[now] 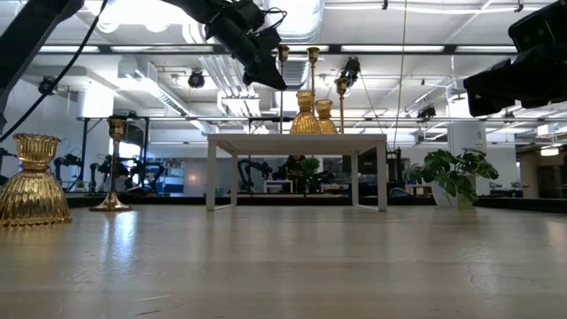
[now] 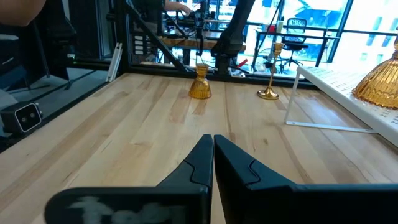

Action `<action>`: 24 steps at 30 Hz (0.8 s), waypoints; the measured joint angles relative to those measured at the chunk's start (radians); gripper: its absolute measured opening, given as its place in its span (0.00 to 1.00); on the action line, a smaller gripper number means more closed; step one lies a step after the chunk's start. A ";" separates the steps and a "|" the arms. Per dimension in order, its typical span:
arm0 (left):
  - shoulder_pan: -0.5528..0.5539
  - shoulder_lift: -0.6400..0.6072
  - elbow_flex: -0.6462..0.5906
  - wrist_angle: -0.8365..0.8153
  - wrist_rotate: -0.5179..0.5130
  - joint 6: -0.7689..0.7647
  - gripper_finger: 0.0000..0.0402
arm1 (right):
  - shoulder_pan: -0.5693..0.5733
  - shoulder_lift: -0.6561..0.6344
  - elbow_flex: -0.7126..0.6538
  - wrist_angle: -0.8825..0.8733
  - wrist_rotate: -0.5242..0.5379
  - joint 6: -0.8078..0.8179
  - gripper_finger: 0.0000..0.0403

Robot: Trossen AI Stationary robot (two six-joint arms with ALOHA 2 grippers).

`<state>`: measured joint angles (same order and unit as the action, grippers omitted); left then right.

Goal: Pick & Place candle stick holders
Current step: Put the large golden candle holder on the shelf, then put the small golden candle holder on the shelf

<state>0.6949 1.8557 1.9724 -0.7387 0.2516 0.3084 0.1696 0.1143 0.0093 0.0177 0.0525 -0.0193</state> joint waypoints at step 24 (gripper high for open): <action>0.012 -0.003 0.001 0.031 -0.046 -0.014 0.34 | 0.000 0.000 0.000 0.000 0.000 0.000 0.02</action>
<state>0.7071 1.8525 1.9733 -0.7078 0.2055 0.2948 0.1696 0.1143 0.0093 0.0177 0.0526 -0.0193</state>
